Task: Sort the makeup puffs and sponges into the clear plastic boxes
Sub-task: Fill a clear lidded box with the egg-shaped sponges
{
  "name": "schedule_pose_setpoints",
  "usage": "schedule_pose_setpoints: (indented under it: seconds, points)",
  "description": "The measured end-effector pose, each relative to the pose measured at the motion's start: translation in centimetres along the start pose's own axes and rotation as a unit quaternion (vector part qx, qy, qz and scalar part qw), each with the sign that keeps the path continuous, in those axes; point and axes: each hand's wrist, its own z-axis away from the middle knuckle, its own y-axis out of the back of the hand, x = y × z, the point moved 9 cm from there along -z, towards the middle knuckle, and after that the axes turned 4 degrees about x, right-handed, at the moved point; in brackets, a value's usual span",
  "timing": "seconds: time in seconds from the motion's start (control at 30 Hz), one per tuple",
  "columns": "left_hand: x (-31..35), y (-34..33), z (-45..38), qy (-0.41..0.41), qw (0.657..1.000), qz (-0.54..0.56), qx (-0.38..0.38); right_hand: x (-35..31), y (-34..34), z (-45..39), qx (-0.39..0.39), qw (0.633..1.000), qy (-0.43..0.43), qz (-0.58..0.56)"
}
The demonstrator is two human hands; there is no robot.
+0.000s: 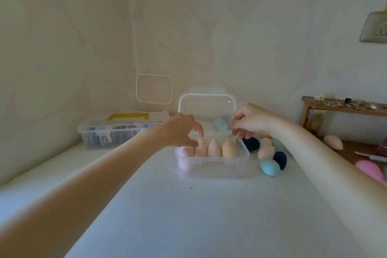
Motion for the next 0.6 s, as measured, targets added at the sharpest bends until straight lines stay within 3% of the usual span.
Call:
schedule_pose_setpoints:
  seconds: [0.07,0.2,0.3,0.5,0.6]
  points:
    - [0.8,-1.0,-0.1,0.001,0.999,-0.012,-0.038,1.5,1.7,0.7,0.016,0.993,-0.028,0.111]
    - [1.4,-1.2,0.5,0.009,0.999,-0.026,-0.031,5.3,1.4,2.7,-0.041,0.955,-0.108,0.274]
    - [1.1,-0.3,1.2,0.025,0.999,-0.009,-0.026,7.5,0.1,3.8,-0.052,0.945,-0.137,0.292]
    - [0.0,0.2,1.8,0.051,0.996,-0.004,-0.066,7.5,1.3,4.3,0.019,0.963,-0.122,0.240]
    - [0.4,-0.1,1.7,0.045,0.995,-0.018,-0.084,5.4,4.1,4.4,0.091,0.967,-0.099,0.216]
